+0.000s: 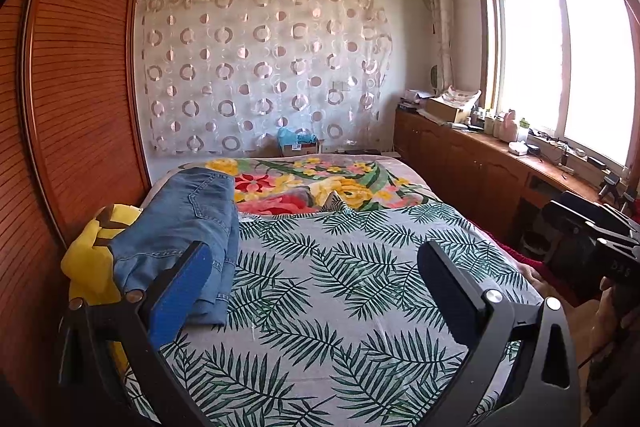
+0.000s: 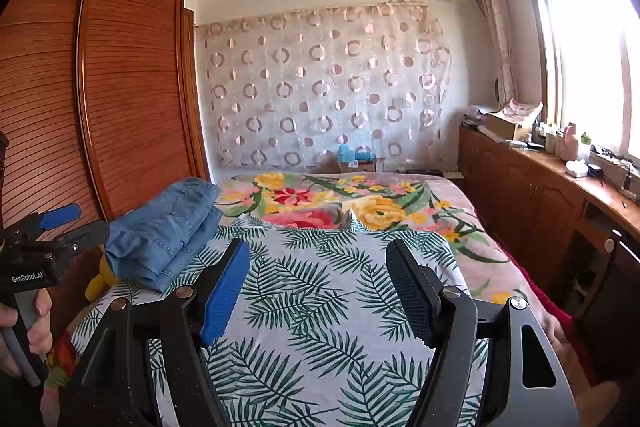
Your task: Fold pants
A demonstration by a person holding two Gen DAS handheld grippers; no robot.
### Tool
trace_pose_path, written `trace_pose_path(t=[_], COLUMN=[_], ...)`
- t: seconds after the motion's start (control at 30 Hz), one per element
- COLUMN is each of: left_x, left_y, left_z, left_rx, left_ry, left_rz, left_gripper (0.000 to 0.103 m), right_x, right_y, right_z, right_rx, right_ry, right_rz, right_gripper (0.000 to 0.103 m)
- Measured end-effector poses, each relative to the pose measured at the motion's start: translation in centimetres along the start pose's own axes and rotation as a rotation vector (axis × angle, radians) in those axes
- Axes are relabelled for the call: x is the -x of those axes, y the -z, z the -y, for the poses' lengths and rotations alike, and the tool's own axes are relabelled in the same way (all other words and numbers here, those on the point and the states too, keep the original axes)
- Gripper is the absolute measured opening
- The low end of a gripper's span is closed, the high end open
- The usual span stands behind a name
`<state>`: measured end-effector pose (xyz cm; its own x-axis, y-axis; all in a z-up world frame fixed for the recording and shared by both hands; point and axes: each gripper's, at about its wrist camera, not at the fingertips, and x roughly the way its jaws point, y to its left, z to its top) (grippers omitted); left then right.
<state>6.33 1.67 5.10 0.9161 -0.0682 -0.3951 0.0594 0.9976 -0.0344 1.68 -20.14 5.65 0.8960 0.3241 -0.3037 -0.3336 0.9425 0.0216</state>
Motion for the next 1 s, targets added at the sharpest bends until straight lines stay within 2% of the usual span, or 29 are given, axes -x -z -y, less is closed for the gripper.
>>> trace_pose_path(t=[1.0], left_x=[0.00], left_y=[0.40], left_z=[-0.03], left_rx=[-0.006], left_ry=[0.006], left_rz=[0.007], left_gripper=[0.103], right_x=[-0.48], right_y=[0.32], right_z=[0.21], right_rx=[0.002], right_ry=[0.012], right_rz=[0.004], right_gripper=[0.072])
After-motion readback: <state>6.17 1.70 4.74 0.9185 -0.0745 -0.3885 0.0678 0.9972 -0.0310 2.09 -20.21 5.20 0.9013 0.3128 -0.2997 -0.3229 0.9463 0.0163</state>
